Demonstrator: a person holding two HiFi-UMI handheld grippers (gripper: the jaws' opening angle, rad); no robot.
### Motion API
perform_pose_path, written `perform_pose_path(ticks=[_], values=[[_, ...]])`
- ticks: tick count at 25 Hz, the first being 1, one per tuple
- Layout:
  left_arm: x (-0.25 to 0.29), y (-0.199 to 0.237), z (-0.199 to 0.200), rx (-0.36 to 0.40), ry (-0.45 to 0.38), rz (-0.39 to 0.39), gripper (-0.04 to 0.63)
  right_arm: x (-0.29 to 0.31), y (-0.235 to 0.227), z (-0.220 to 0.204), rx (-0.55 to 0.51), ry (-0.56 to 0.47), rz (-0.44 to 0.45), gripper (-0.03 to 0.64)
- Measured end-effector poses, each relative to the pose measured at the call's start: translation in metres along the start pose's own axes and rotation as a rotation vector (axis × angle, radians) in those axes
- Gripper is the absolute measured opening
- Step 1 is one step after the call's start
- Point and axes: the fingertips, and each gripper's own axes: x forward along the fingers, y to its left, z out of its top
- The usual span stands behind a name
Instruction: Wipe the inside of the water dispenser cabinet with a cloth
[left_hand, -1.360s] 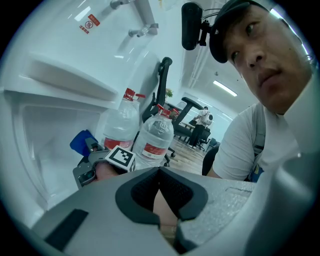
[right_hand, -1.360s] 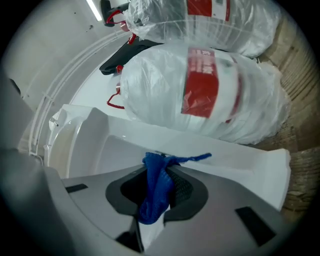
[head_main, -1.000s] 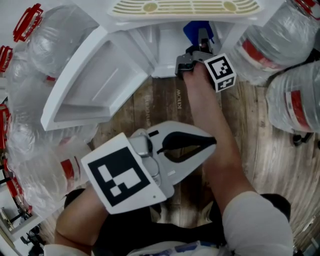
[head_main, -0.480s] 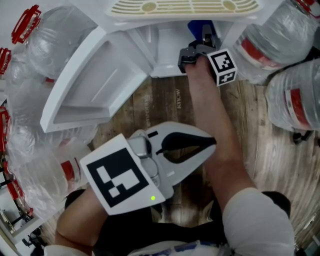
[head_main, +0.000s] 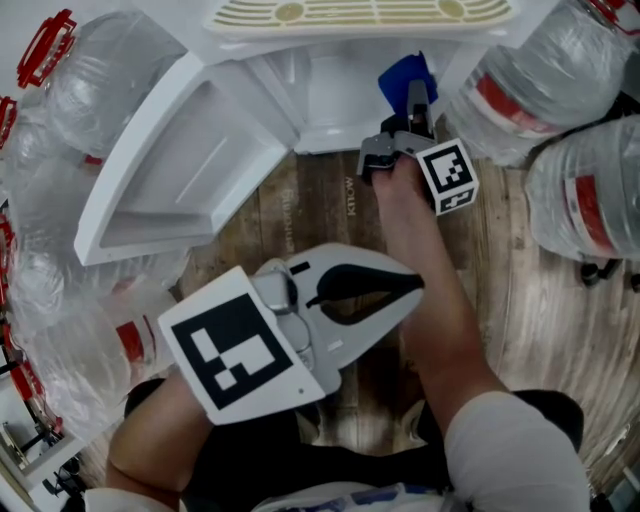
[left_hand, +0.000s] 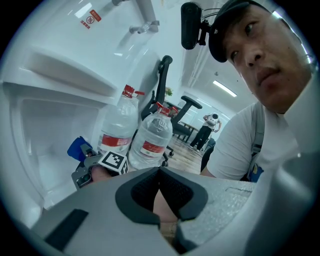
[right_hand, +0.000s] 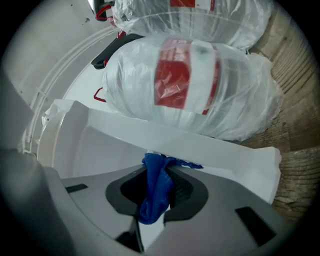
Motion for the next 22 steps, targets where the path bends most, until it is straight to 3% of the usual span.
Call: perform_pose_path(ticks=[4, 10, 16, 22], values=[[0.004, -0.002, 0.0, 0.005, 0.005, -0.006, -0.003, 0.004, -0.003, -0.009, 0.019, 0.032, 0.037, 0.071], [0.005, -0.001, 0.001, 0.009, 0.005, 0.007, -0.005, 0.043, -0.019, -0.032, 0.048, 0.087, 0.011, 0.071], [0.003, -0.002, 0.006, 0.026, -0.012, 0.001, -0.003, 0.079, -0.039, -0.039, 0.117, 0.052, -0.061, 0.071], [0.001, -0.001, 0.002, 0.016, -0.004, -0.004, -0.003, 0.079, -0.066, -0.034, 0.224, 0.002, -0.153, 0.071]])
